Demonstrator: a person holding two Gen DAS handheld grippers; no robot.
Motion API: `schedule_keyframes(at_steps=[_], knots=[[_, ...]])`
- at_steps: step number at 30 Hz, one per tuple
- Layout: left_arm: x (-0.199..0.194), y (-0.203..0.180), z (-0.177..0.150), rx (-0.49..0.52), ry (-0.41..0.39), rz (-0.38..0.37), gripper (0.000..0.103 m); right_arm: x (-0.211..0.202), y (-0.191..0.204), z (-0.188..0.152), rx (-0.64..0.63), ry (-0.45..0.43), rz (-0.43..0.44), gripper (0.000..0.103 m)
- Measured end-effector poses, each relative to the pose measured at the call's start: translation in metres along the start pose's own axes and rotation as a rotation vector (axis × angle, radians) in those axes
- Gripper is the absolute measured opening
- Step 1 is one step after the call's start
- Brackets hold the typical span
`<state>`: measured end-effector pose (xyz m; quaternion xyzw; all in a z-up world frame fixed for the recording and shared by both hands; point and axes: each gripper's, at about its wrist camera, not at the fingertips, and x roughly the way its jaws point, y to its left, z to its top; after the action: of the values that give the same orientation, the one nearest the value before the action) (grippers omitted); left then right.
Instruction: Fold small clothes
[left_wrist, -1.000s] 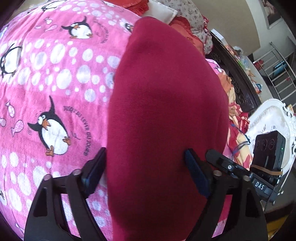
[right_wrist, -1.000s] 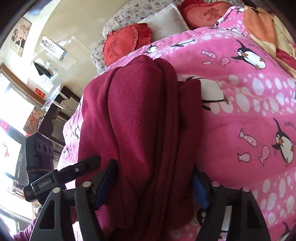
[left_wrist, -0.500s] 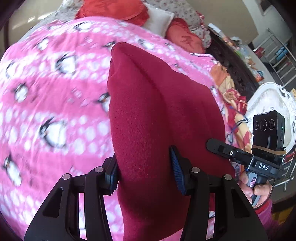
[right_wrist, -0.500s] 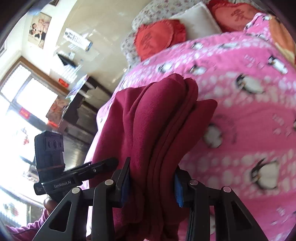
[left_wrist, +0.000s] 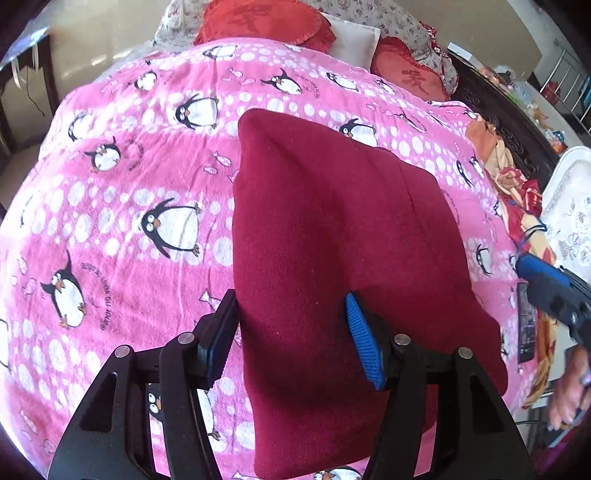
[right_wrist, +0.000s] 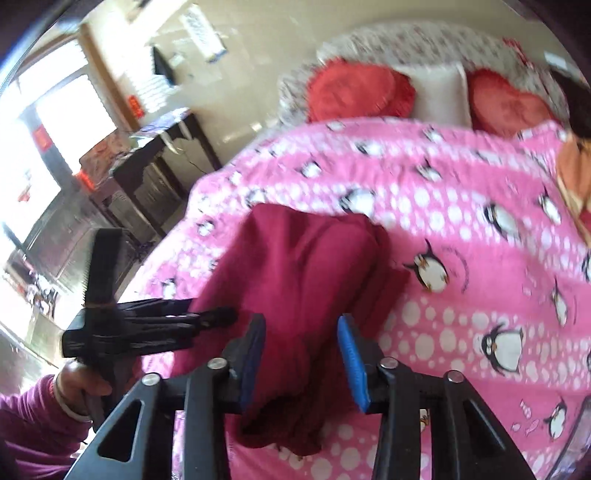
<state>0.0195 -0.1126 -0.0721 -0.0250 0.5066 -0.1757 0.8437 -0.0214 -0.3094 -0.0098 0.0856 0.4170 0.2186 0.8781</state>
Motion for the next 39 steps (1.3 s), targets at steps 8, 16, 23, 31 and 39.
schedule_keyframes(at_steps=[8,16,23,31,39], knots=[[-0.015,-0.008,-0.003,0.010,-0.059,0.074,0.059,0.061,-0.001,-0.049,-0.058,0.160,-0.123,0.034],[-0.035,-0.020,-0.008,0.049,-0.134,0.138,0.059,0.030,-0.005,-0.046,-0.011,0.115,-0.099,0.033],[-0.047,-0.031,-0.012,0.077,-0.165,0.158,0.059,0.000,0.013,-0.031,-0.013,0.010,-0.132,0.048],[-0.061,-0.030,-0.016,0.037,-0.204,0.174,0.060,-0.002,0.022,-0.014,0.021,-0.052,-0.225,0.049],[-0.073,-0.021,-0.018,0.004,-0.233,0.204,0.060,0.007,0.026,-0.012,0.066,-0.062,-0.252,0.059]])
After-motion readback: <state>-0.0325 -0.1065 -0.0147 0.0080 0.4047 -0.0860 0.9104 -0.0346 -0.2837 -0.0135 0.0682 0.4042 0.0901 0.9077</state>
